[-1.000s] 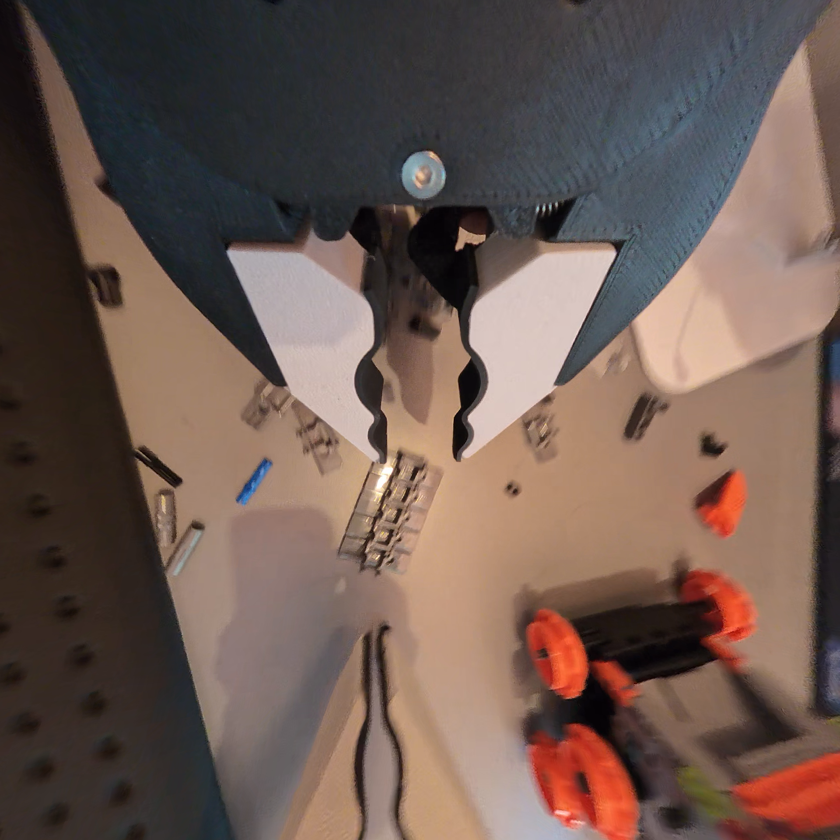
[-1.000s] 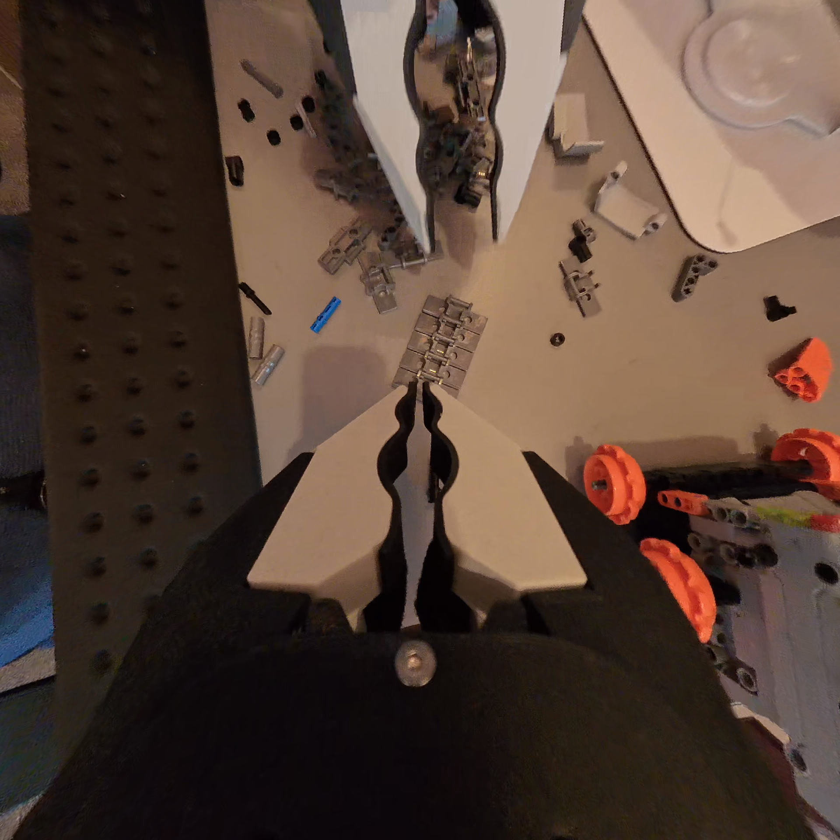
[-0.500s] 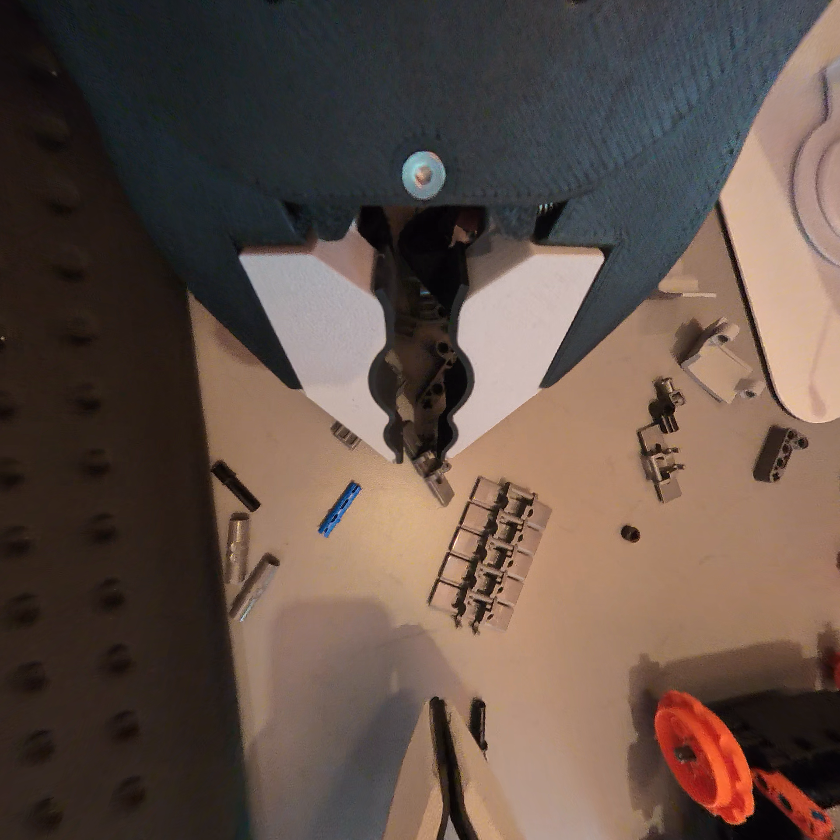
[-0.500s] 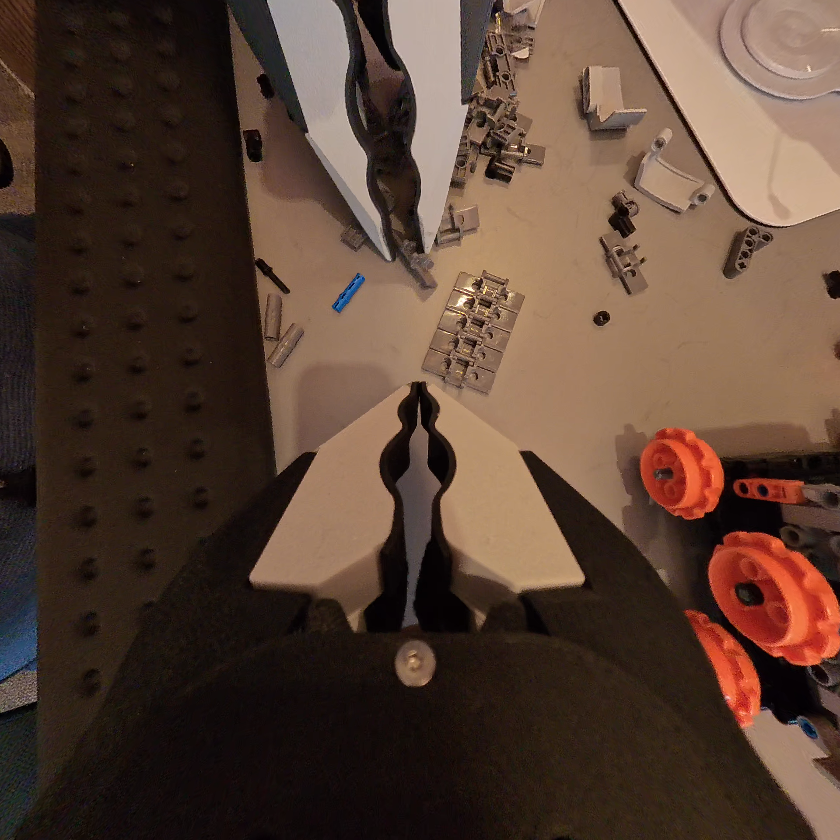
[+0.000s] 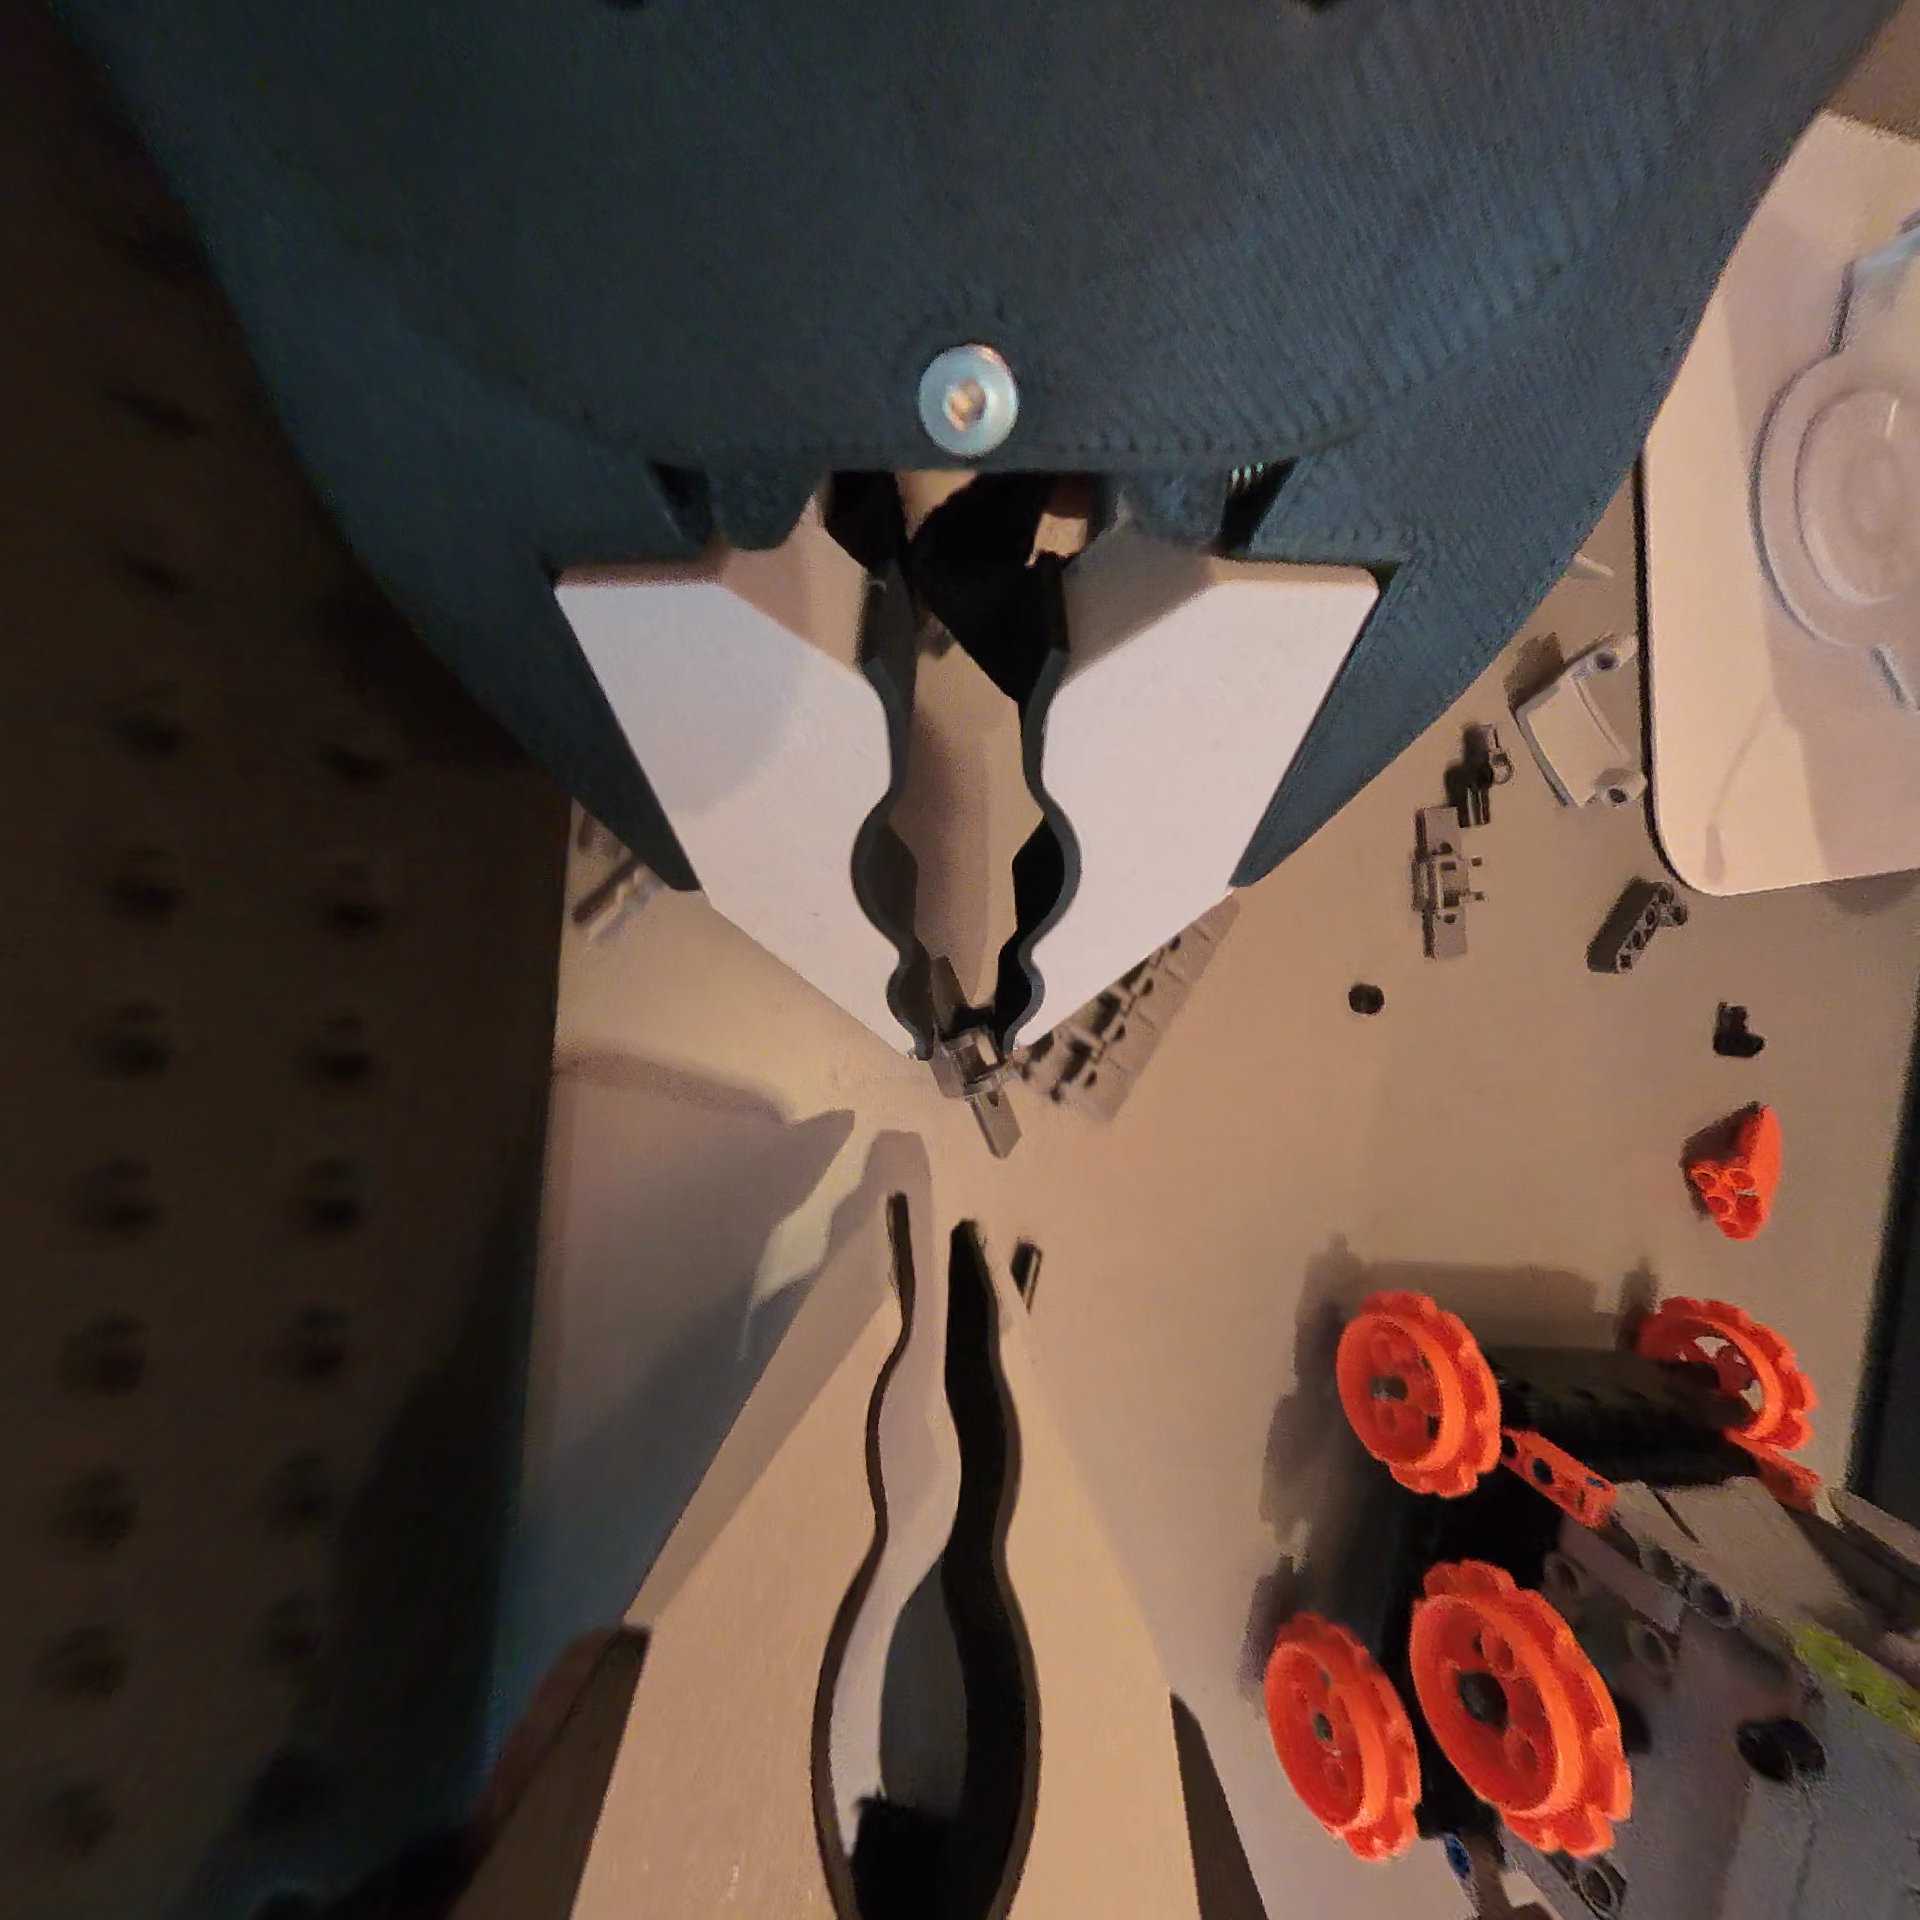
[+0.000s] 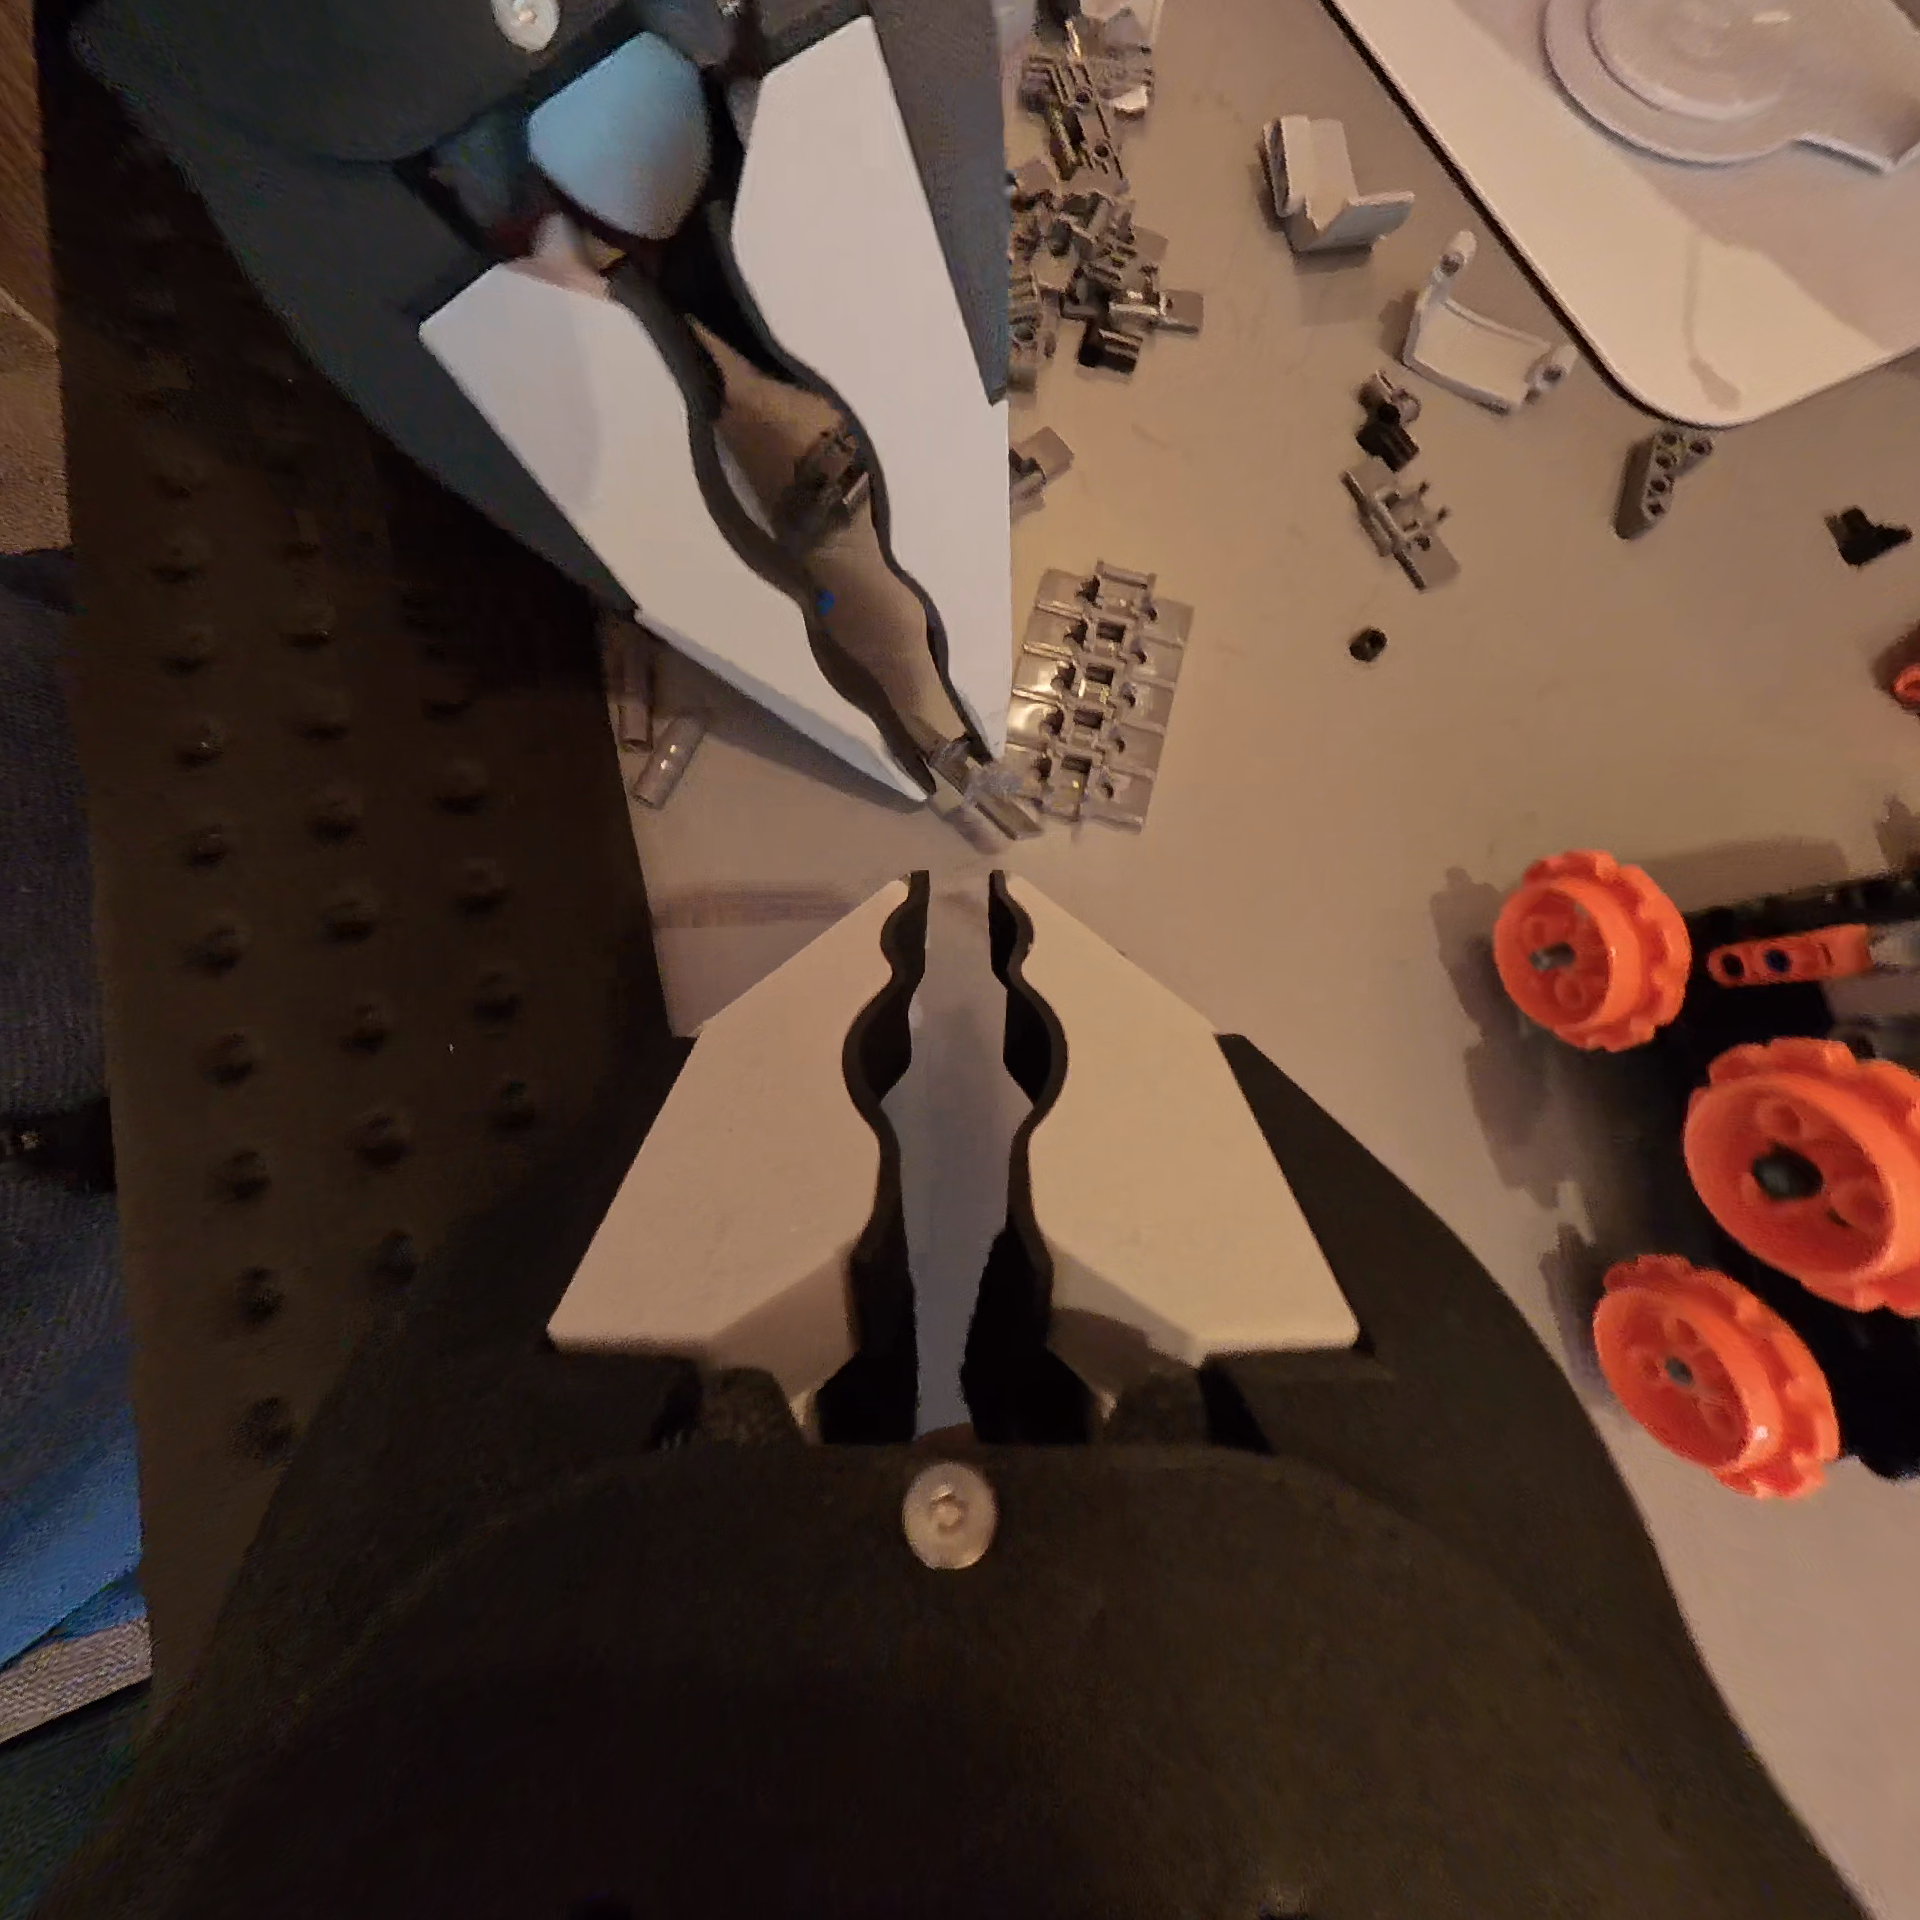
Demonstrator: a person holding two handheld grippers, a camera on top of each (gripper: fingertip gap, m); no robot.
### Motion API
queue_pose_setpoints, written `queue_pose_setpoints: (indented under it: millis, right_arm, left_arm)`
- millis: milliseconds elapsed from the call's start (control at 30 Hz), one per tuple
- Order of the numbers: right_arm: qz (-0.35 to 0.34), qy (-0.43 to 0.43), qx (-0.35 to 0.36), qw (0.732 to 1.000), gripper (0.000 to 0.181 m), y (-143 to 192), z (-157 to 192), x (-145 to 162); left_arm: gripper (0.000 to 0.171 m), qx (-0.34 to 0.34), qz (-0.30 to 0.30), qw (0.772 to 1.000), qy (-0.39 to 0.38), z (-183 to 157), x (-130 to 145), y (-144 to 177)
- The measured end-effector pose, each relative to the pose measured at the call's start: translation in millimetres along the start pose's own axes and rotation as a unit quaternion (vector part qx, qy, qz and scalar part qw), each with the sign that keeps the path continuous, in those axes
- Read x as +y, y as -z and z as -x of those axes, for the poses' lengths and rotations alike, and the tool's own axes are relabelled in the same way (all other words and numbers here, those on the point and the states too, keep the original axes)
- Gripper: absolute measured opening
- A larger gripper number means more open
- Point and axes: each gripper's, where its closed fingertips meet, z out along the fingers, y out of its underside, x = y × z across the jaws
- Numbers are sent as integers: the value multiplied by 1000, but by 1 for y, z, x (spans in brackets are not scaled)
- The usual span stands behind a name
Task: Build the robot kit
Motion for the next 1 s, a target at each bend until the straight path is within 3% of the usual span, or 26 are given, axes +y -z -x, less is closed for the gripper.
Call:
queue_pose_setpoints:
  millis: [67, 133, 200, 433, 833, 1000]
  right_arm:
    - [6, -11, 3, 1000, 11, 3, -1, 6]
    - [12, -19, 12, 1000, 12, 6, -3, 11]
    - [18, -26, 17, 999, 14, 8, -2, 15]
    - [40, -49, 59, 996, 23, 4, 2, 19]
    - [44, -51, 77, 995, 9, -12, -11, 20]
    - [28, -45, 64, 997, 9, -14, -17, 10]
  left_arm:
    - [12, -25, 5, 1000, -8, 0, -10, -8]
    - [25, -28, 10, 999, -11, -3, -14, -16]
    - [29, 5, -1, 1000, -13, -10, -17, -14]
    - [31, 11, -8, 1000, 23, 28, 1, 10]
    - [30, 25, 7, 999, 23, 37, 25, -3]
    - [18, 43, 4, 999, 9, 29, 25, -8]
